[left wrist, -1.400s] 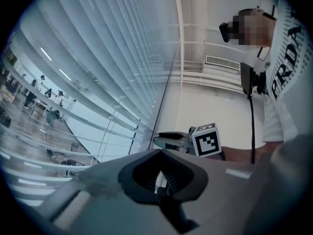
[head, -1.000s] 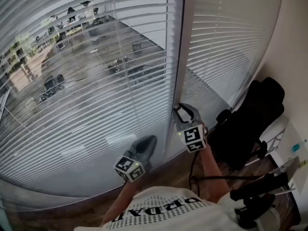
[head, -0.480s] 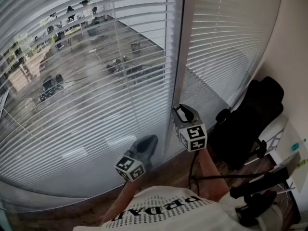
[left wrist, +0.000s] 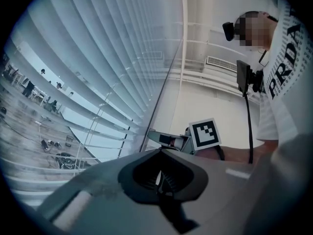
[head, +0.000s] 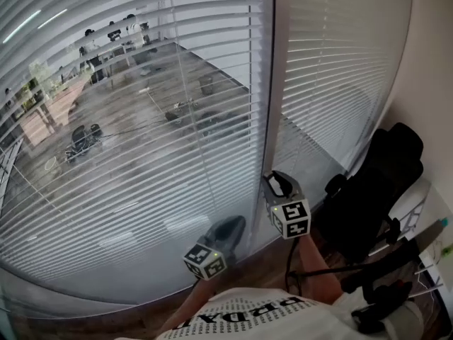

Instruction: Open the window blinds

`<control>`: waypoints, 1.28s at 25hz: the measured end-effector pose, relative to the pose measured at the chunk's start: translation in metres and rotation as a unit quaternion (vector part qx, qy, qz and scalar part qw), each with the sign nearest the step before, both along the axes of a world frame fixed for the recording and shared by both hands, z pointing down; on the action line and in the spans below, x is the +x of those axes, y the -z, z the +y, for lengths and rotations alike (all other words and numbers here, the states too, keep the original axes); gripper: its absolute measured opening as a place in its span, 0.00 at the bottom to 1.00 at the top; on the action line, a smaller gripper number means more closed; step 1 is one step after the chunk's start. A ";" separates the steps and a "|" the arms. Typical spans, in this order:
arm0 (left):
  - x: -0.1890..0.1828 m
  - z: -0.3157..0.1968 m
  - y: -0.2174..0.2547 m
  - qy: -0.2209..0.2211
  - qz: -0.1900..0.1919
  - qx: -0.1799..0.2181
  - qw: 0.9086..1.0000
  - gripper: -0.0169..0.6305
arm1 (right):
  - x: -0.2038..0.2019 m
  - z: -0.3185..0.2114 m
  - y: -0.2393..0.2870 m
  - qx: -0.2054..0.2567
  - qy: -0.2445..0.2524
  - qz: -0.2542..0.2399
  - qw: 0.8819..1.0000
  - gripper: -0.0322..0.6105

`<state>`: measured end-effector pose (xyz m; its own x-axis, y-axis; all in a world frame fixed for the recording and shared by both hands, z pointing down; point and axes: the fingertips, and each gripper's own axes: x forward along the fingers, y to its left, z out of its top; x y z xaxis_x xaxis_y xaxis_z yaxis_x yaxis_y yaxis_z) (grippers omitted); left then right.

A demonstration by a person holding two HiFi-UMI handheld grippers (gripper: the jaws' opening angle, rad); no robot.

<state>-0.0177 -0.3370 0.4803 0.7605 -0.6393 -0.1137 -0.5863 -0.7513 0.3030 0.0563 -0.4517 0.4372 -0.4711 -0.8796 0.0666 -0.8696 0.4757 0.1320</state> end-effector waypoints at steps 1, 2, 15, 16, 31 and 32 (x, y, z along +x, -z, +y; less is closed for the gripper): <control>0.001 0.000 -0.002 -0.002 -0.001 -0.002 1.000 0.02 | 0.001 0.000 -0.002 -0.001 -0.001 -0.001 1.000 0.24; 0.000 0.000 -0.003 -0.004 -0.001 -0.003 1.000 0.02 | 0.000 0.001 -0.002 -0.001 -0.003 -0.002 1.000 0.24; -0.013 -0.001 0.005 0.001 0.007 -0.011 1.000 0.02 | -0.014 -0.001 0.006 -0.001 0.001 -0.010 1.000 0.24; -0.012 0.000 0.007 -0.001 0.009 -0.012 1.000 0.02 | -0.014 0.000 0.008 -0.001 0.000 -0.010 1.000 0.24; 0.001 0.006 0.006 -0.018 0.010 -0.015 1.000 0.02 | -0.009 0.001 0.009 -0.001 -0.006 -0.005 1.000 0.24; 0.002 0.007 0.005 -0.019 0.009 -0.015 1.000 0.02 | -0.009 0.001 0.008 0.000 -0.006 -0.005 1.000 0.24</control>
